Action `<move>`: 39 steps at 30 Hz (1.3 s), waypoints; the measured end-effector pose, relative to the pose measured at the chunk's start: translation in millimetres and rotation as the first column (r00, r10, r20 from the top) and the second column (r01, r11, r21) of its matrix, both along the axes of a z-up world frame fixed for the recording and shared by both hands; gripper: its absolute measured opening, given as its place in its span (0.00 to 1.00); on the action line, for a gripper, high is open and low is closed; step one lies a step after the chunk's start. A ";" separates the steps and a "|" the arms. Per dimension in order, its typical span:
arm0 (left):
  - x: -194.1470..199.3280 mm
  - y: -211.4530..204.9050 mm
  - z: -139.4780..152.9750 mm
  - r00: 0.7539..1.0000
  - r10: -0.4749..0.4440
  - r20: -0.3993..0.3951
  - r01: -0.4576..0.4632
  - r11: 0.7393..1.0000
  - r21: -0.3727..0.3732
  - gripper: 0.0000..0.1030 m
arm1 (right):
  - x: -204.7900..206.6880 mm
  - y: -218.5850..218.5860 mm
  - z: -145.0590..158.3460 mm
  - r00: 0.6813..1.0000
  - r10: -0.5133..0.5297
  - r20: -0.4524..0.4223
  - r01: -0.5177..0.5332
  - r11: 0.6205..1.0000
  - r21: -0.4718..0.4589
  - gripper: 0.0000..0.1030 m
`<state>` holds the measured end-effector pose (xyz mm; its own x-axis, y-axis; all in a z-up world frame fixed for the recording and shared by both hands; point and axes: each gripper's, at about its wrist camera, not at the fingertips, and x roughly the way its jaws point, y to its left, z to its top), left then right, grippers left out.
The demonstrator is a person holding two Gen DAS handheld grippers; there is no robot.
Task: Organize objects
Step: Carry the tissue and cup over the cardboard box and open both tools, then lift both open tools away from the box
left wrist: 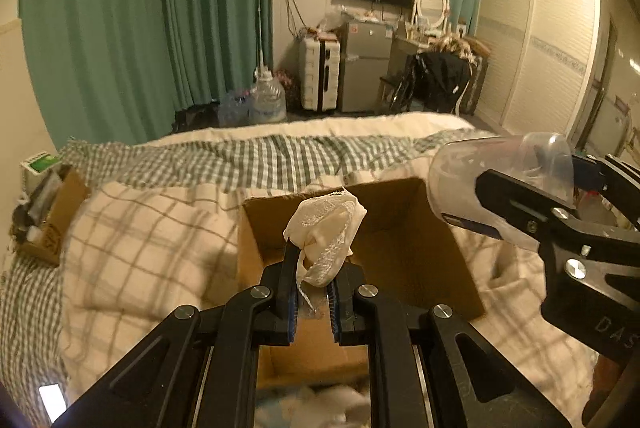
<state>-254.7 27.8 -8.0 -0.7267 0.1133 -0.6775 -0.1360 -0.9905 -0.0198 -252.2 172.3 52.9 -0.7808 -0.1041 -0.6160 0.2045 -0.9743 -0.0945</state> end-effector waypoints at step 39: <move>188.9 -69.3 -9.3 0.990 0.140 0.033 -0.135 0.983 -0.127 1.00 | 193.3 4.9 0.9 0.981 0.192 0.005 -0.192 0.981 -0.041 1.00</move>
